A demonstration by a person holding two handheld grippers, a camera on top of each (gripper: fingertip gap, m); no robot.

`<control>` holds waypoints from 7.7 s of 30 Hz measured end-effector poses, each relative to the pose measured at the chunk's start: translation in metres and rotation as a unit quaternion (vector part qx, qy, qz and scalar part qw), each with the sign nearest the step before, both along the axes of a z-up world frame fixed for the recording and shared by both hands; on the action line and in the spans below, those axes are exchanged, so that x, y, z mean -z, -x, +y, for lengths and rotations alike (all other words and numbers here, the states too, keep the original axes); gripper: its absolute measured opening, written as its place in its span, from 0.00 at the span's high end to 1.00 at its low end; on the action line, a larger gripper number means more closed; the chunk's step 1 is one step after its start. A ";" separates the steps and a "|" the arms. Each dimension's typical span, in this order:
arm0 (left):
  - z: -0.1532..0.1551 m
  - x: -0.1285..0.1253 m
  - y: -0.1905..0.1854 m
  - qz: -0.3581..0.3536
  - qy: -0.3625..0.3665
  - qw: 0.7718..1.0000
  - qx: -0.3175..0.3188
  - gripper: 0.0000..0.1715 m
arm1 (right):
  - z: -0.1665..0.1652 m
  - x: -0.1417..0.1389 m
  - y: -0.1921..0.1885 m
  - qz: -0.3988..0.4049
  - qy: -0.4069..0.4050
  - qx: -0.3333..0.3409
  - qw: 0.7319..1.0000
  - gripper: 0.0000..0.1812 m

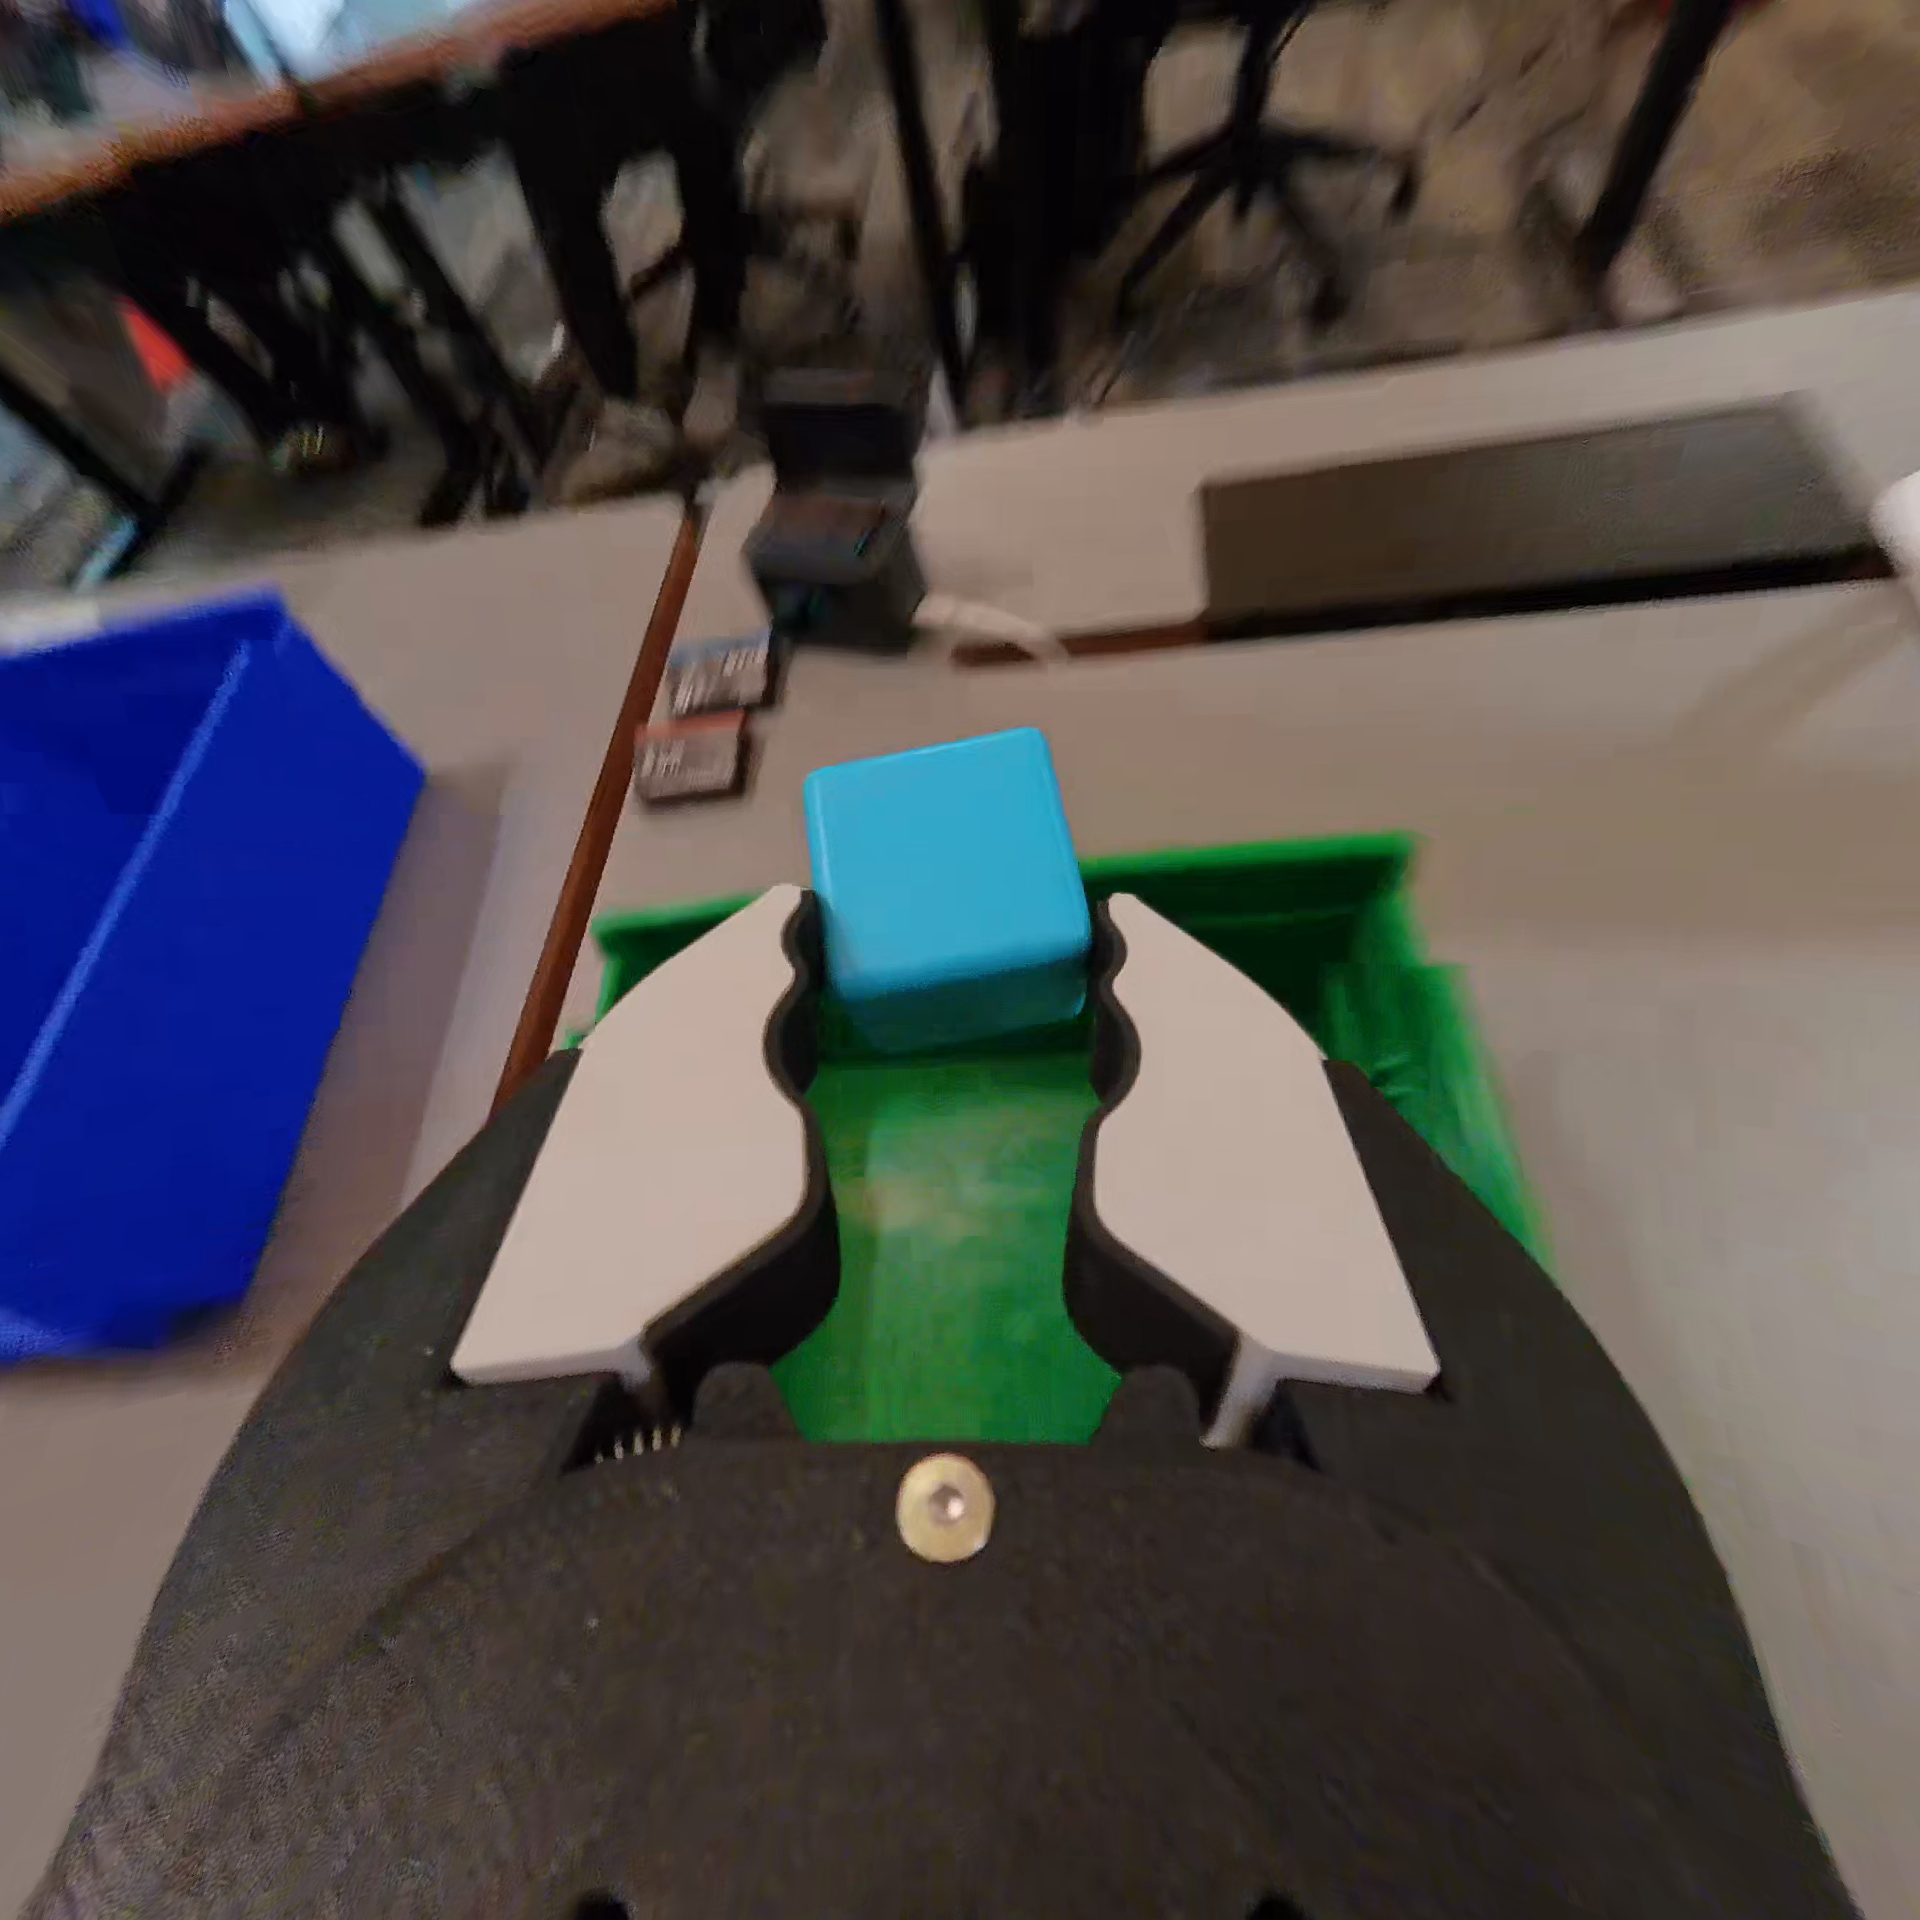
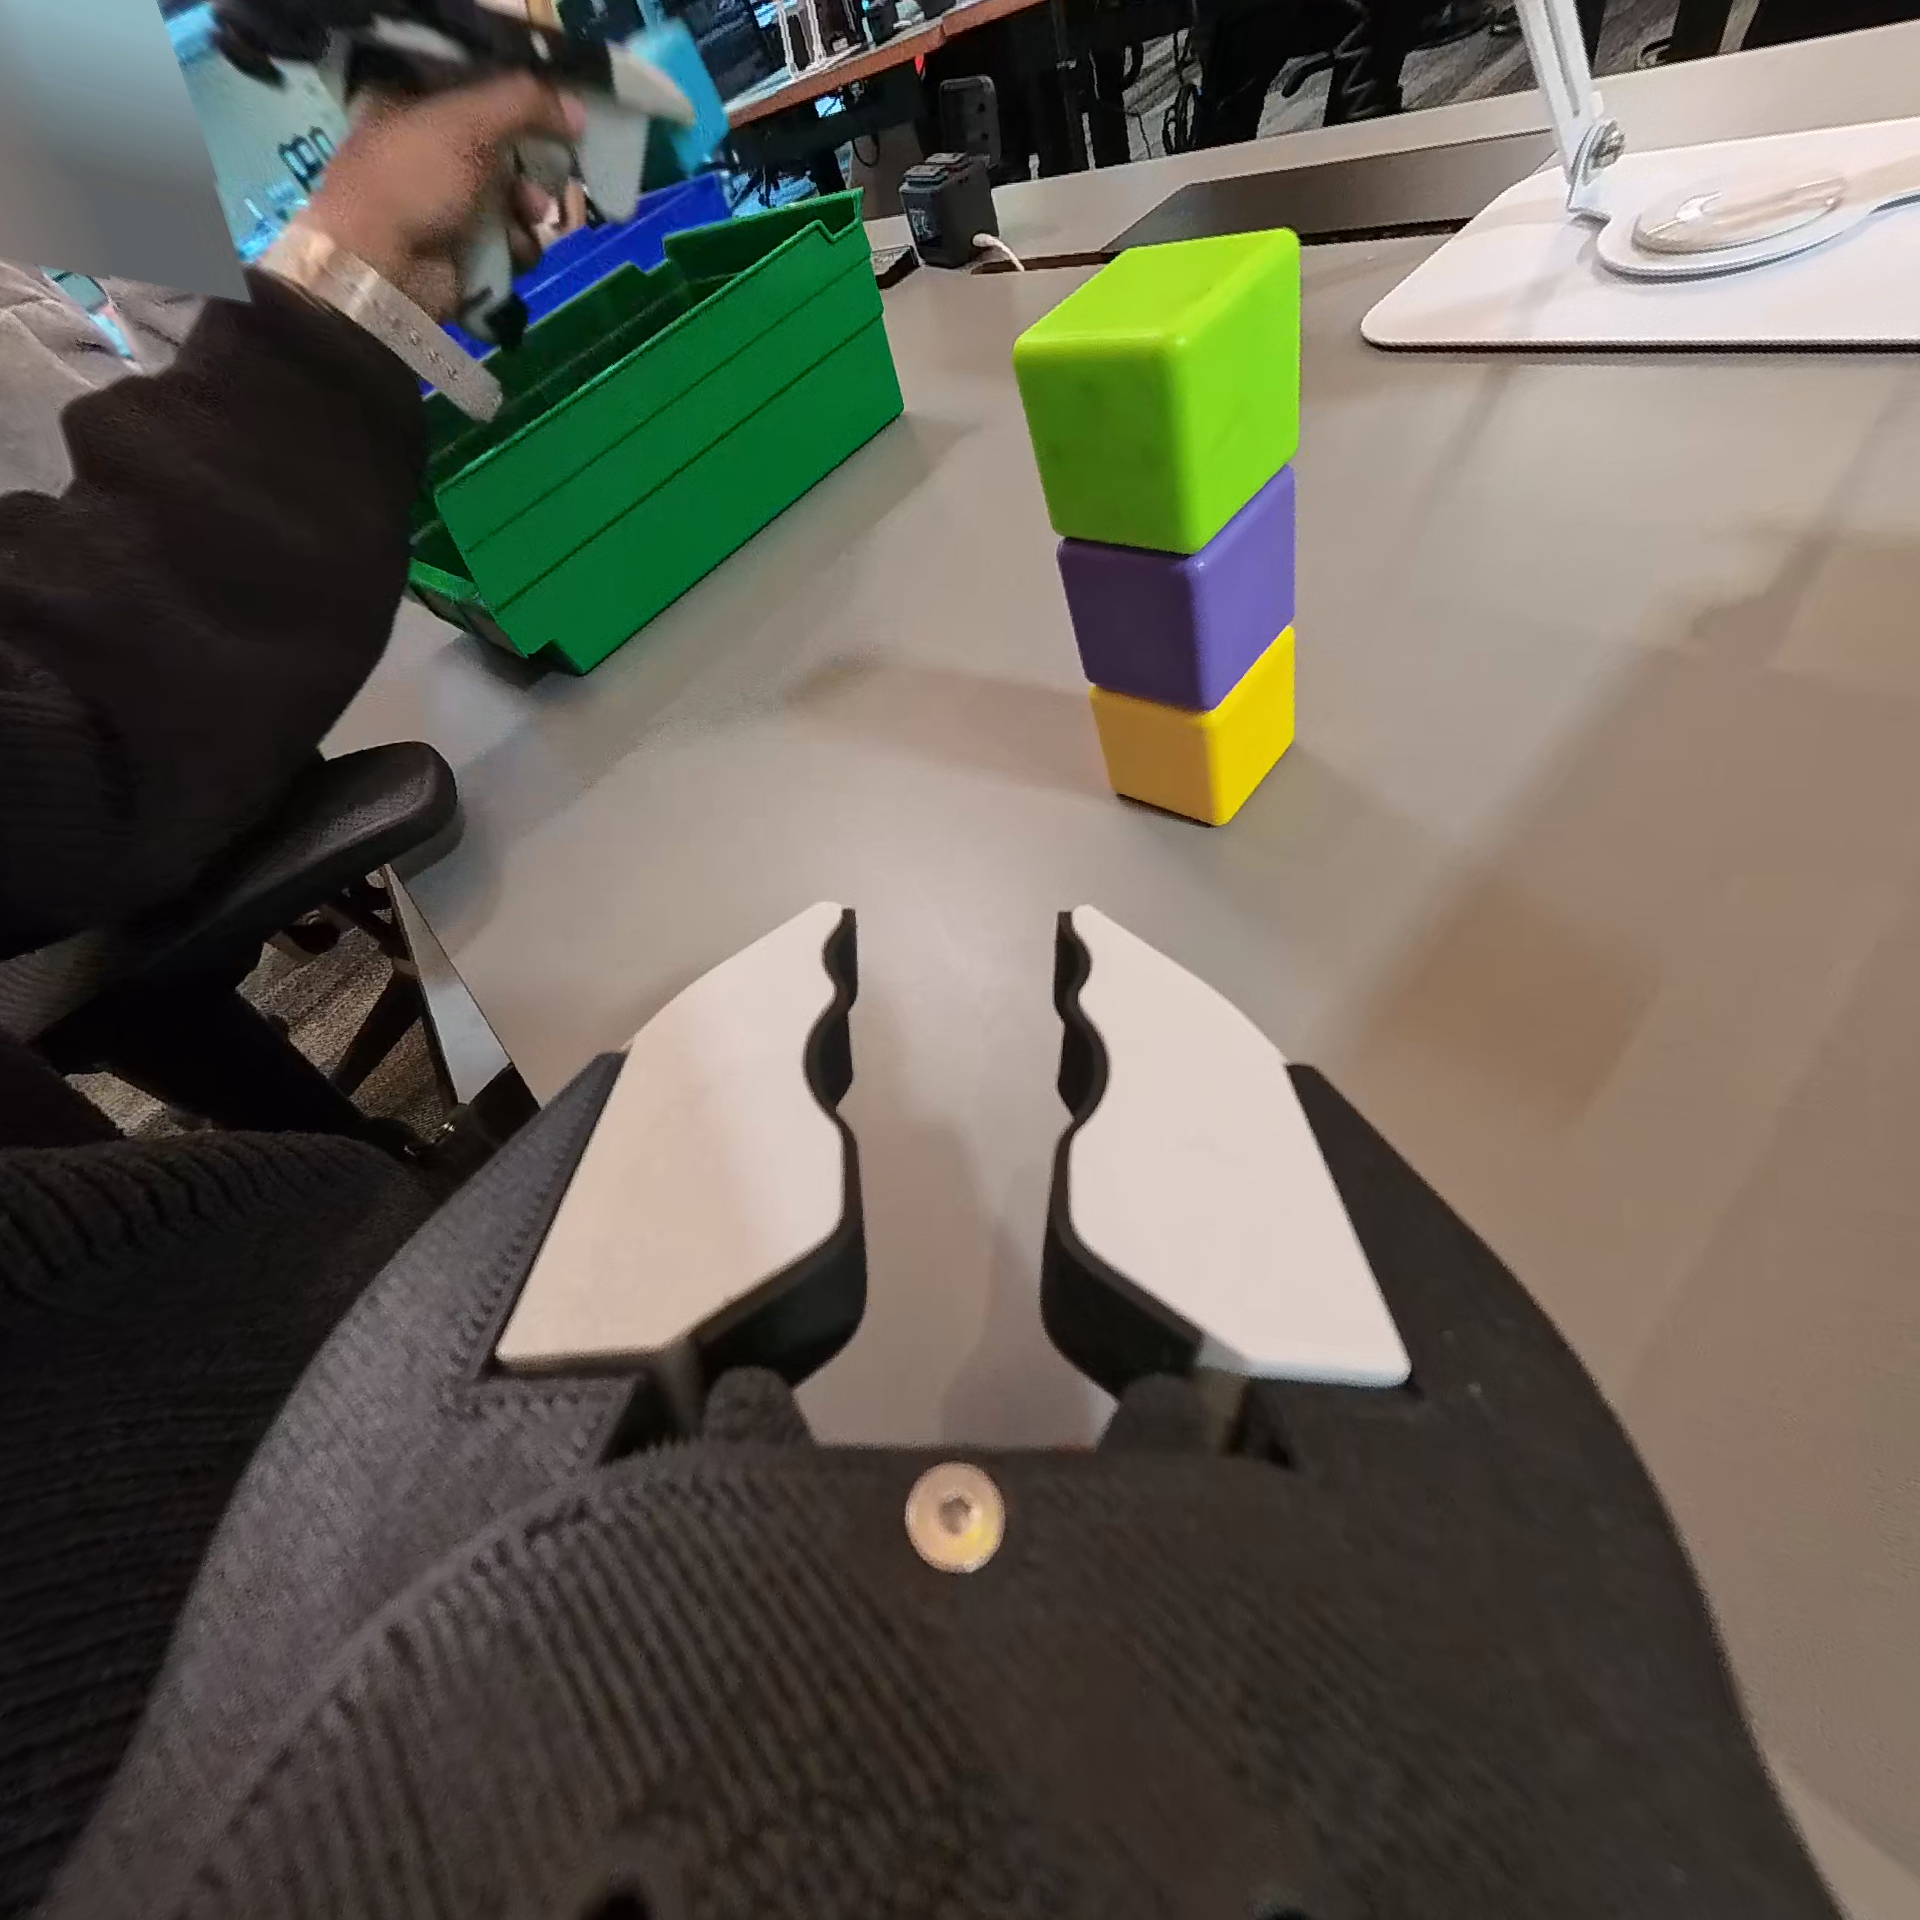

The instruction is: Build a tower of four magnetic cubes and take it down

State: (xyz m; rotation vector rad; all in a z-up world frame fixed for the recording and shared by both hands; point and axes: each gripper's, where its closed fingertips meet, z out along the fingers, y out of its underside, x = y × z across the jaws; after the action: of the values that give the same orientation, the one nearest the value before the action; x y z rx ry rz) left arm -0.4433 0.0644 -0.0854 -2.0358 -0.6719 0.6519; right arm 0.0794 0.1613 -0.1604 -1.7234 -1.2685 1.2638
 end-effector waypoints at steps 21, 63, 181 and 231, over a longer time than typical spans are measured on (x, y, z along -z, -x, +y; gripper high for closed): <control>0.157 -0.031 -0.410 -0.019 -0.019 0.706 0.707 0.71 | 0.003 -0.002 -0.009 0.005 0.005 0.011 1.000 0.80; 0.159 0.022 -0.399 -0.103 -0.178 0.732 0.649 0.42 | 0.006 -0.010 -0.003 0.023 -0.015 -0.001 1.000 0.79; 0.162 0.095 -0.441 -0.070 -0.051 0.753 0.652 0.59 | 0.086 -0.109 0.058 0.066 -0.216 -0.120 0.967 0.63; 0.156 0.104 -0.447 -0.074 -0.018 0.732 0.677 0.71 | 0.227 -0.161 -0.043 -0.054 -0.250 0.168 0.952 0.72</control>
State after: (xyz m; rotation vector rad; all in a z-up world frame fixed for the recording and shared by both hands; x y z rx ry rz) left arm 0.0032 0.2201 -0.1896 -1.9260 0.7739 -0.4083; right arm 0.1226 0.3882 0.0011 -1.5578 -1.1662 0.5936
